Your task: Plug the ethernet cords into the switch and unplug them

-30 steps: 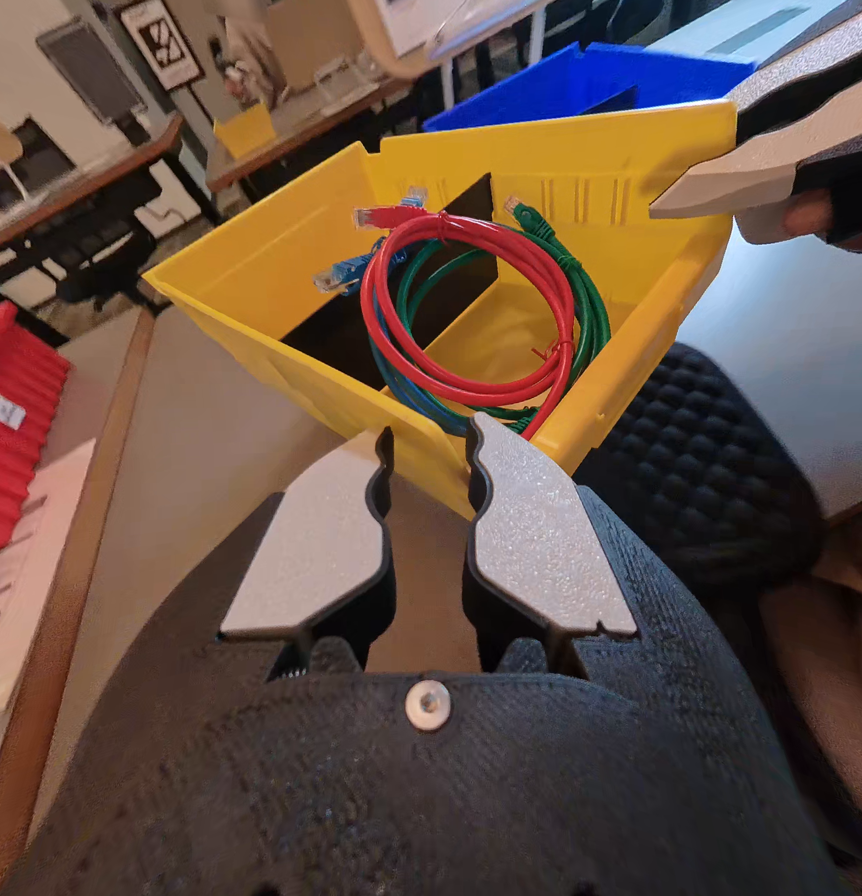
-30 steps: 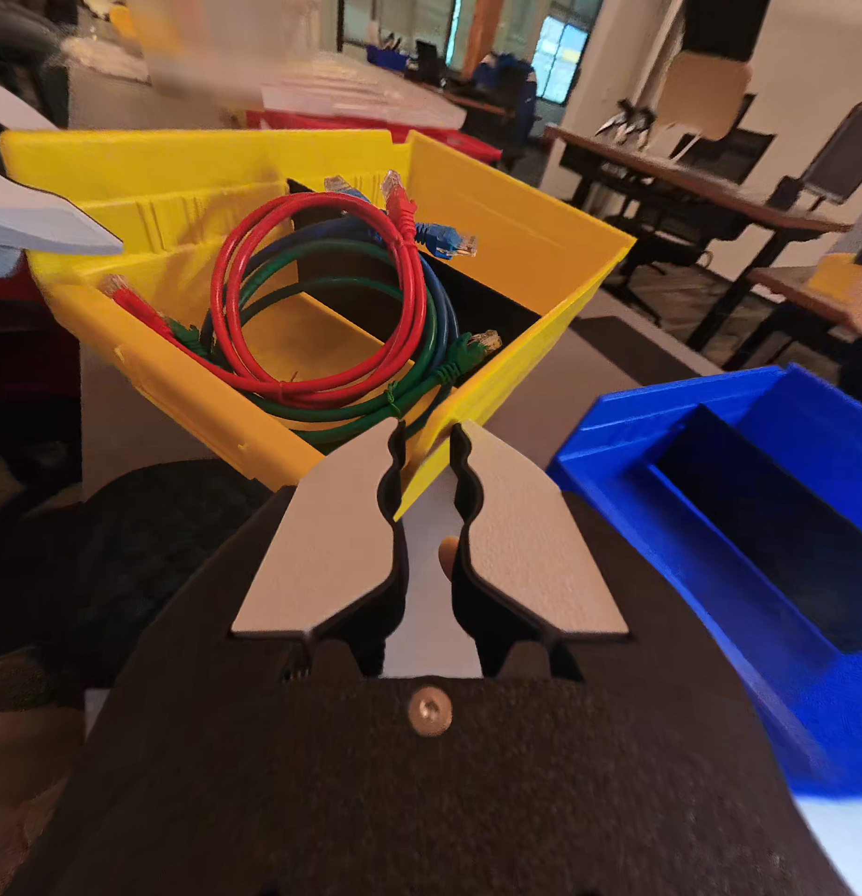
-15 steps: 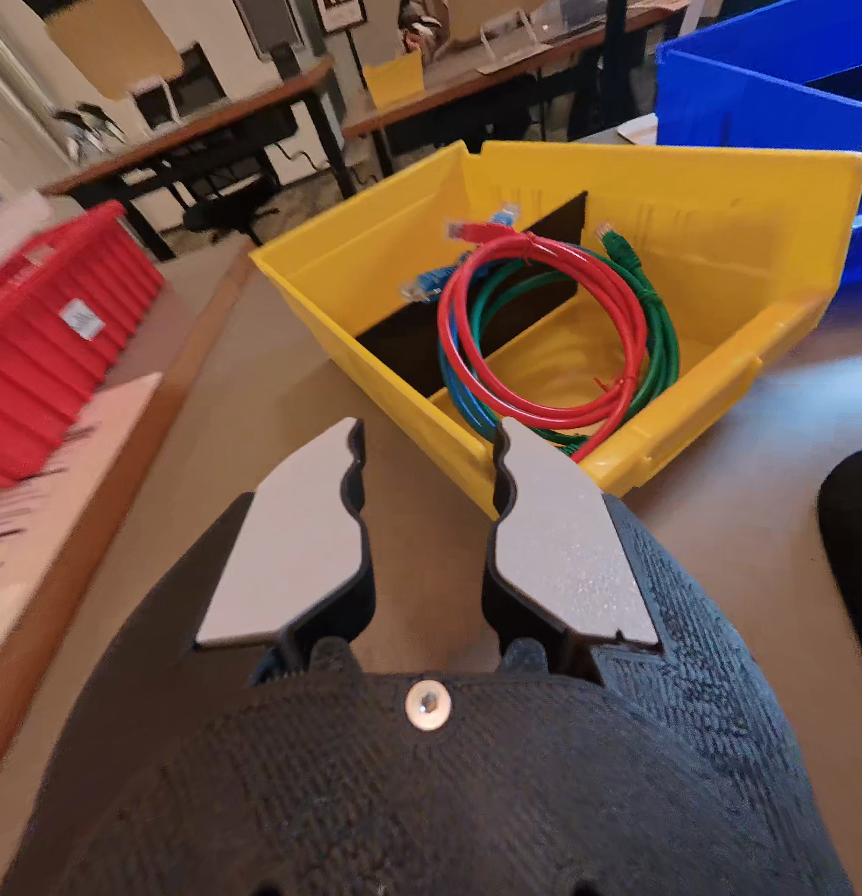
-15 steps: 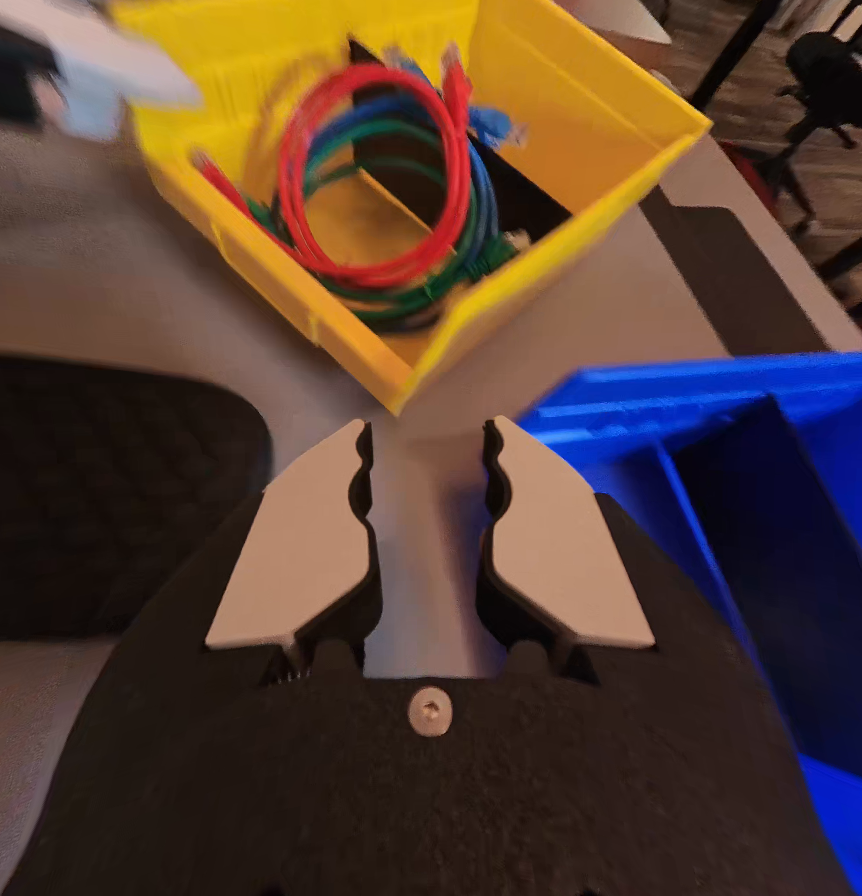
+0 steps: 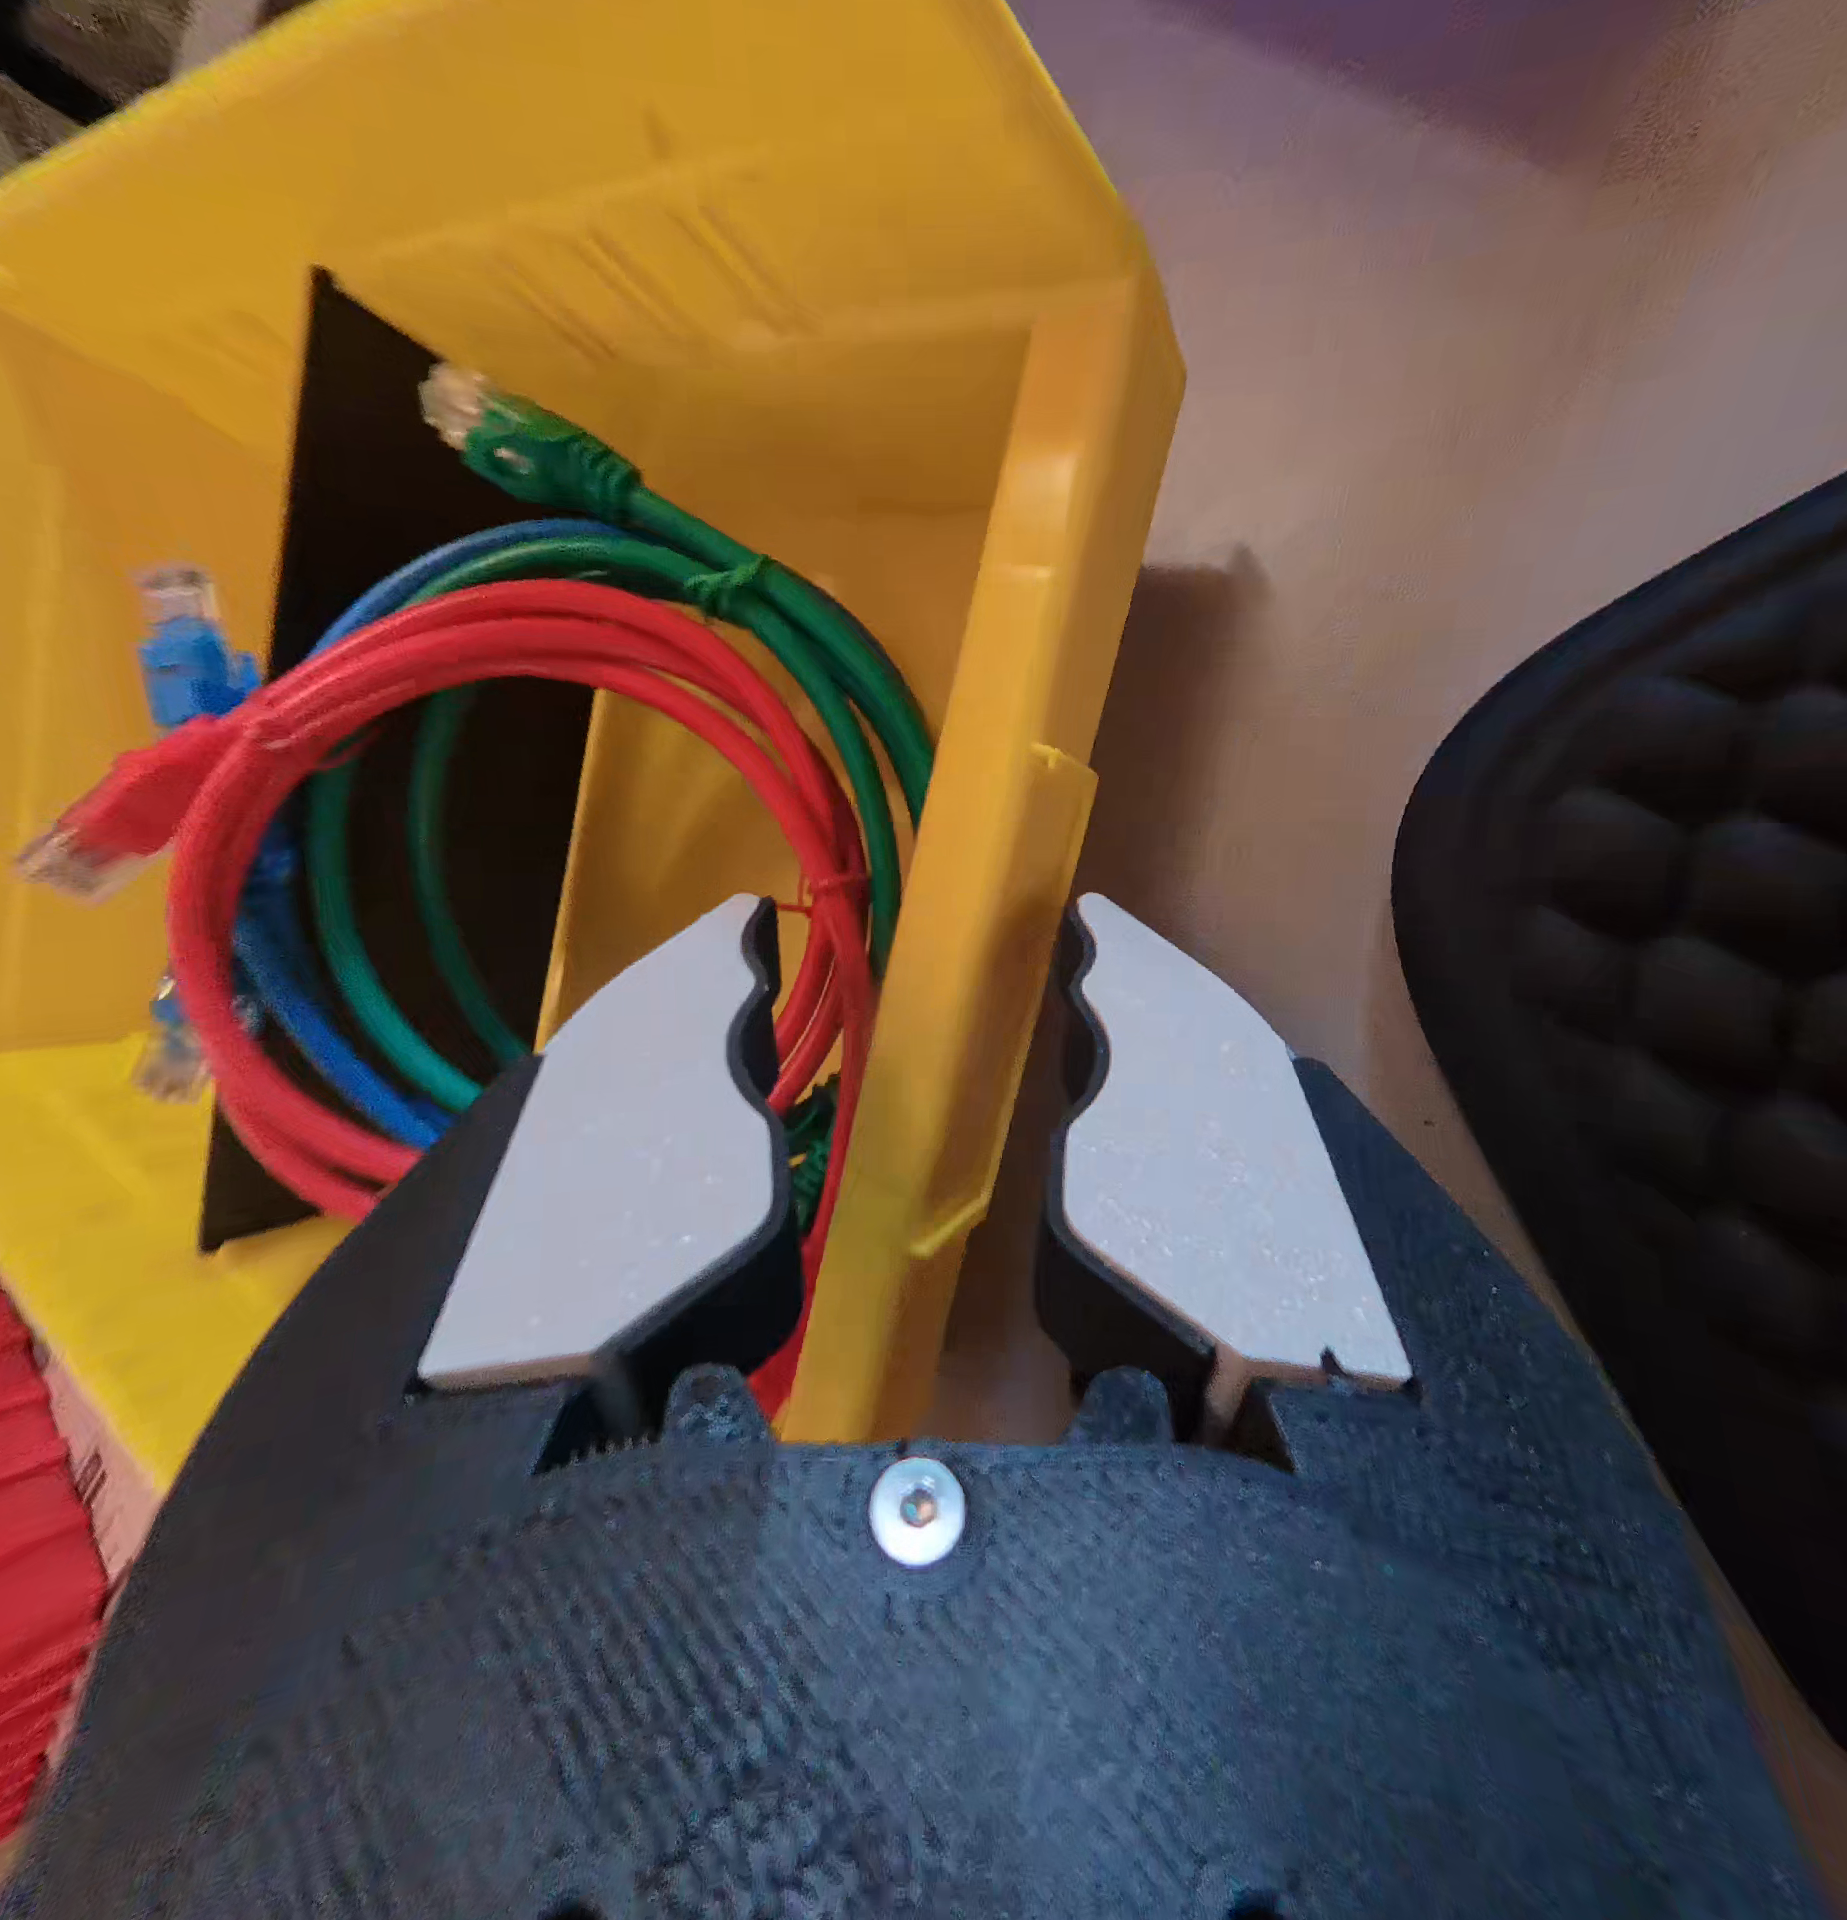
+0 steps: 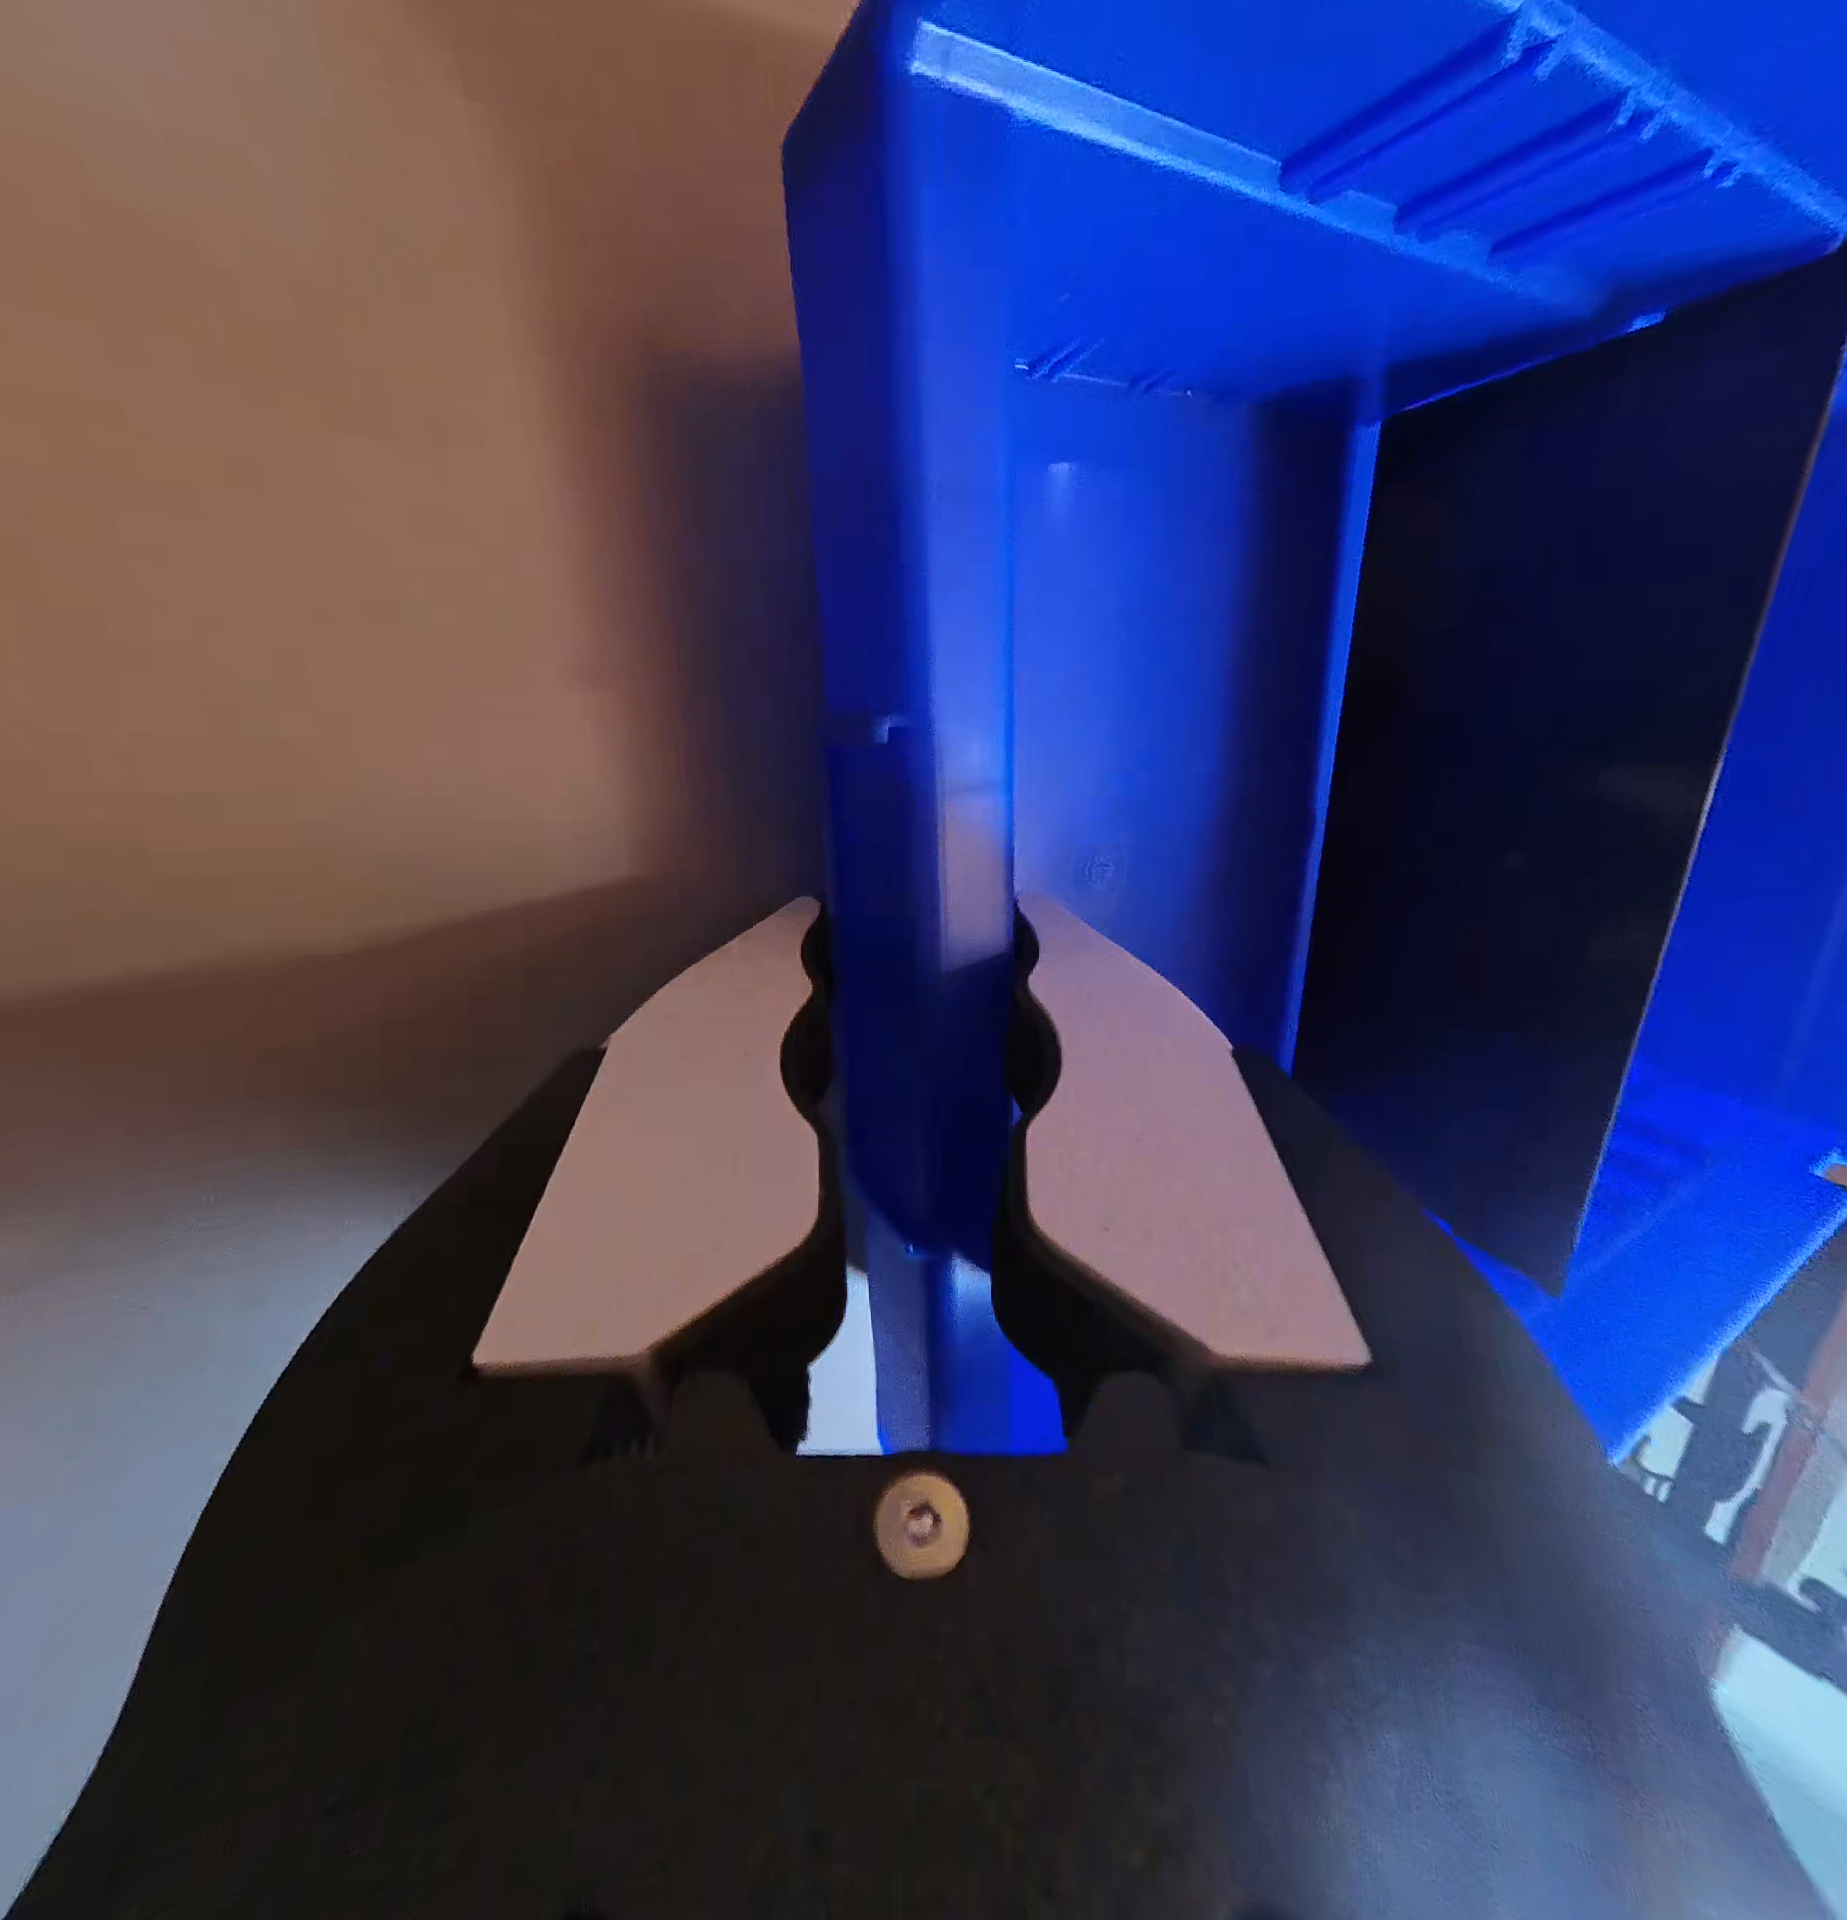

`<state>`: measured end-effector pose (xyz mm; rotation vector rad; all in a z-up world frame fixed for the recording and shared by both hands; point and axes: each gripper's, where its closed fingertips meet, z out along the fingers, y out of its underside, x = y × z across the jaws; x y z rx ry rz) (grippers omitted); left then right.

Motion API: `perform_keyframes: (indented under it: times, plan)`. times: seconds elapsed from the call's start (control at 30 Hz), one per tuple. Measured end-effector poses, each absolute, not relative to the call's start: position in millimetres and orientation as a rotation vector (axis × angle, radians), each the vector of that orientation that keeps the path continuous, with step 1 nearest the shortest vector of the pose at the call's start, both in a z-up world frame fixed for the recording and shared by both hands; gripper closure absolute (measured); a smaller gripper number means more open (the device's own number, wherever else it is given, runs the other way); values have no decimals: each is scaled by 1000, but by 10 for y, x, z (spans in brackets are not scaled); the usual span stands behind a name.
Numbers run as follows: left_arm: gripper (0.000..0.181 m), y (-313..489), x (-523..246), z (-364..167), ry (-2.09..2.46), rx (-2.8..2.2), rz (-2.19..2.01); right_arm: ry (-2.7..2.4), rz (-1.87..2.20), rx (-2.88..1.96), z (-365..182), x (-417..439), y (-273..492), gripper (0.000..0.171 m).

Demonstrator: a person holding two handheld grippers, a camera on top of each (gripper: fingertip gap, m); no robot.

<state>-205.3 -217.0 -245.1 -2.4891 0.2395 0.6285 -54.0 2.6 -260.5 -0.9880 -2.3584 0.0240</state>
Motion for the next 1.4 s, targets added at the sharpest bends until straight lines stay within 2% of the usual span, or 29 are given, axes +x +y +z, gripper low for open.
perform_keyframes:
  times: [0.03, 0.37, 0.77, 0.83, 1.03, 1.17, 1.27, 1.4]
  plan:
    - [131, -2138, -2058, -2511, 266, -2510, 624, -2354, 36, -999, -2596, -394, 43, 141]
    - [144, -1888, -2084, -2581, 408, -2497, 690, -2182, -48, -1193, -2603, 977, 715, 141]
    - [145, -1669, -2234, -2589, 447, -2461, 717, -1975, -261, -1389, -2573, 1044, 2095, 139]
    - [145, -1657, -2262, -2588, 462, -2448, 731, -1886, -116, -1431, -2399, 896, 2019, 136]
    - [147, -1593, -2343, -2584, 496, -2426, 763, -1597, 647, -1412, -1518, 353, 1181, 137]
    - [149, -1517, -2408, -2579, 495, -2402, 824, -1563, 831, -1439, -1644, 165, 807, 138]
    - [148, -1453, -2500, -2572, 452, -2378, 887, -1623, 633, -1423, -1915, 197, 881, 135]
    - [147, -1389, -2638, -2555, 403, -2332, 1001, -1716, 24, -1331, -2132, 513, 1426, 116]
